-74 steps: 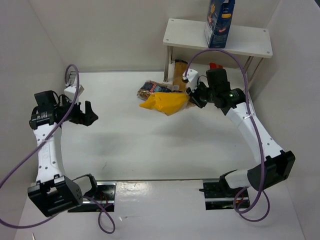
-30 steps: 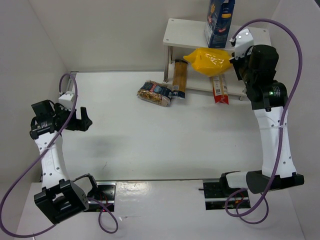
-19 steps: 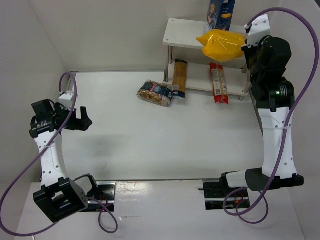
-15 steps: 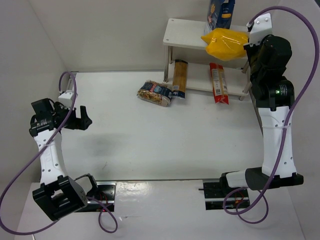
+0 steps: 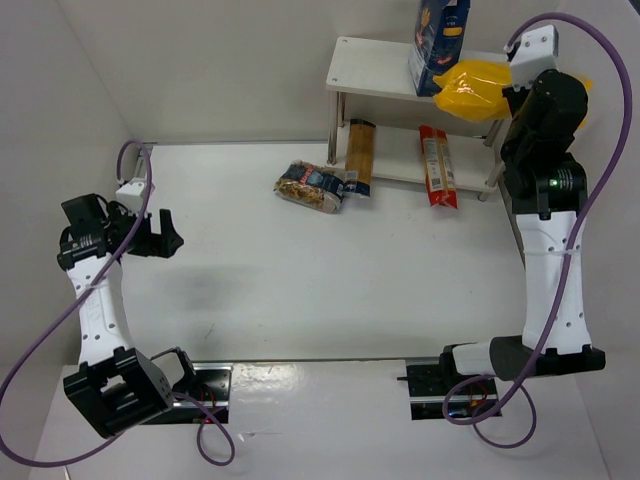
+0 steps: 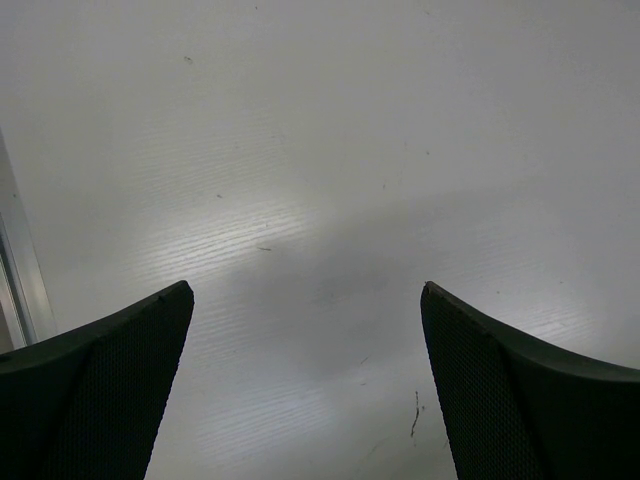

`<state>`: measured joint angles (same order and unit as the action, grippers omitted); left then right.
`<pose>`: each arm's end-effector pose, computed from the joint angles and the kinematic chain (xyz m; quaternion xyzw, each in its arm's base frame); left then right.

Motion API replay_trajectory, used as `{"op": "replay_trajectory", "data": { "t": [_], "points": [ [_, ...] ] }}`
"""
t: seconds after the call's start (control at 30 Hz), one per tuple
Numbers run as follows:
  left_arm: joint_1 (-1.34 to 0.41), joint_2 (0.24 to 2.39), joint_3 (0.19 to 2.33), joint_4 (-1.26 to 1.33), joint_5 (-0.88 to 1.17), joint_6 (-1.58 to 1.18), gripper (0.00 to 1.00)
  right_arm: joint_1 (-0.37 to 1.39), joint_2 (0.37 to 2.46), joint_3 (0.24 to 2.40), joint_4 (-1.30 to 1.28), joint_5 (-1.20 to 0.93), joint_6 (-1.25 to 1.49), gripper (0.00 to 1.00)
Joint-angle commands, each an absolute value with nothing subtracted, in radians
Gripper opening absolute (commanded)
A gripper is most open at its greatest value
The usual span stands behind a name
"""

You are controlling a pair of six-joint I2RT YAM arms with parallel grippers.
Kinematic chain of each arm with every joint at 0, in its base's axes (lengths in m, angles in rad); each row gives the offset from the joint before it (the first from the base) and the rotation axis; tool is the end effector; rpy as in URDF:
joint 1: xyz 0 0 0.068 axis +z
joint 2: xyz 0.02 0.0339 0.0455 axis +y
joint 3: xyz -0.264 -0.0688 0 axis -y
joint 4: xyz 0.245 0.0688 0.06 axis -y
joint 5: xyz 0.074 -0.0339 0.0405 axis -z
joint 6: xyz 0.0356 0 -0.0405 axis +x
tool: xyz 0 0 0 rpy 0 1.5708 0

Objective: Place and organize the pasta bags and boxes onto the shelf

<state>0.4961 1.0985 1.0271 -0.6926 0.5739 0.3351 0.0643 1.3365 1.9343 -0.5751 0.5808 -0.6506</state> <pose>0.2058 0.0894 0.3191 0.0398 0.8882 -0.0861 0.4495 0.2320 -0.0046 0.5601 -0.0425 0.6991 -0.3896 0.5981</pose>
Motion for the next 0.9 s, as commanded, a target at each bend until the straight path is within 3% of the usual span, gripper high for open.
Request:
{"op": "replay_trajectory", "data": {
  "t": [0.0,0.4,0.87],
  "points": [
    [0.502,1.101,1.074,-0.686,0.6,0.337,1.0,0.037,1.244,1.922,-0.325,0.643,-0.67,0.0],
    [0.502,1.129,1.092,-0.667,0.637,0.337,1.0,-0.029,1.23,1.842,-0.247,0.666,-0.673,0.0],
    [0.502,1.12,1.092,-0.658,0.626,0.347,1.0,-0.067,1.377,1.951,-0.176,0.657,-0.663,0.0]
  ]
}}
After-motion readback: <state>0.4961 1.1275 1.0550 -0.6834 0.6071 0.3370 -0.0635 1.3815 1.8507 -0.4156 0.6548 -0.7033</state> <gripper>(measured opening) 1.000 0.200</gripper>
